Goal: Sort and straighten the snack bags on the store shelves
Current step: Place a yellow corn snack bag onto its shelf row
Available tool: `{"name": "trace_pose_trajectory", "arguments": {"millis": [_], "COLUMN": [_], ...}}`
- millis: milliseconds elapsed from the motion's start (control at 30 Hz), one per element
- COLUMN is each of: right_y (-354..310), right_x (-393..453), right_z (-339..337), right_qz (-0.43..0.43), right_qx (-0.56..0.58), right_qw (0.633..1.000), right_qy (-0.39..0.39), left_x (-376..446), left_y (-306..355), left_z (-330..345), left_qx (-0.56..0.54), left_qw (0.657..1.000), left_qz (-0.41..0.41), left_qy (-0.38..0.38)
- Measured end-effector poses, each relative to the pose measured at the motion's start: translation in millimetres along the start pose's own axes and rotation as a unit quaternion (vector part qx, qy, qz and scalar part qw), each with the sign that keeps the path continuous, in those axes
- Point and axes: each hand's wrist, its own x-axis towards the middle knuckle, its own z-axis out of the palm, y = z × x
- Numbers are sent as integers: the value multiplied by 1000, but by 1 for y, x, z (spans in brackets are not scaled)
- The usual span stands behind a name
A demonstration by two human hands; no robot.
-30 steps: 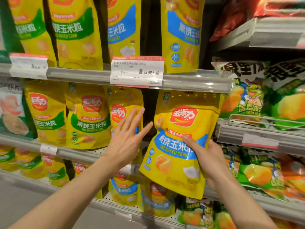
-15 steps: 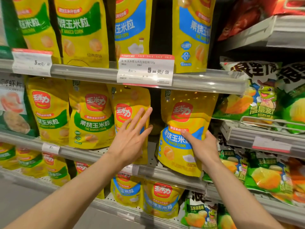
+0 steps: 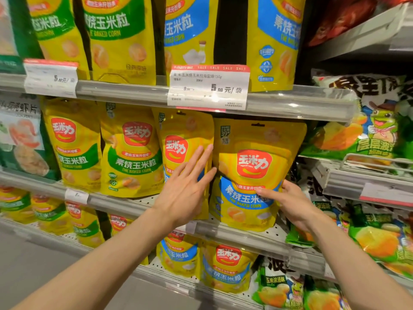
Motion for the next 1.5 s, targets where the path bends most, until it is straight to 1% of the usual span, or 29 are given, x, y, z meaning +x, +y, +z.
{"name": "trace_pose_trajectory", "arguments": {"millis": [133,233,400,500,567,600,667,800,833,867,967,1000,1167,1300,1367,1433,1500], "right_y": [-1,-2,-2,-2,4,9,20,30,29,28,25,25,27,28,28,30,31], "right_x": [0,-4,-17,-33,-49,-57,-70,-68,-63,-57,-40,-36,-29,-32,-32,-32,-35], "right_z": [-6,-5,1,5,8,10,13,15,13,11,8,9,11,7,3,0,1], "right_qz": [14,9,-25,-26,-35,-45,-63,-92,-94,-96,-83,-78,-73,-78,-71,-70,-74], "right_qx": [-2,-14,-36,-67,-108,-120,-143,-179,-182,-181,-155,-145,-125,-116,-111,-105,-107], "right_qw": [1000,1000,997,993,985,981,974,962,960,960,966,968,969,968,969,970,967], "right_qy": [-15,-7,63,93,127,144,165,187,190,191,190,188,198,209,210,208,218], "left_x": [-3,-3,-7,-16,-26,-30,-31,-15,-11,-7,2,5,16,13,9,9,11], "left_y": [3,5,11,21,36,46,66,87,89,91,98,100,101,103,105,108,107], "left_z": [5,6,5,3,-1,-3,-1,14,17,21,31,35,44,45,44,43,42], "left_qx": [-8,-19,-60,-130,-217,-272,-368,-480,-498,-507,-498,-501,-539,-518,-511,-519,-536], "left_qw": [1000,1000,997,989,967,946,899,830,816,810,823,821,792,811,816,807,790], "left_qz": [-5,-14,-41,-71,-126,-166,-234,-283,-292,-295,-274,-271,-285,-270,-271,-278,-295], "left_qy": [-1,5,8,26,54,61,46,5,-1,-1,11,15,32,24,26,33,22]}}
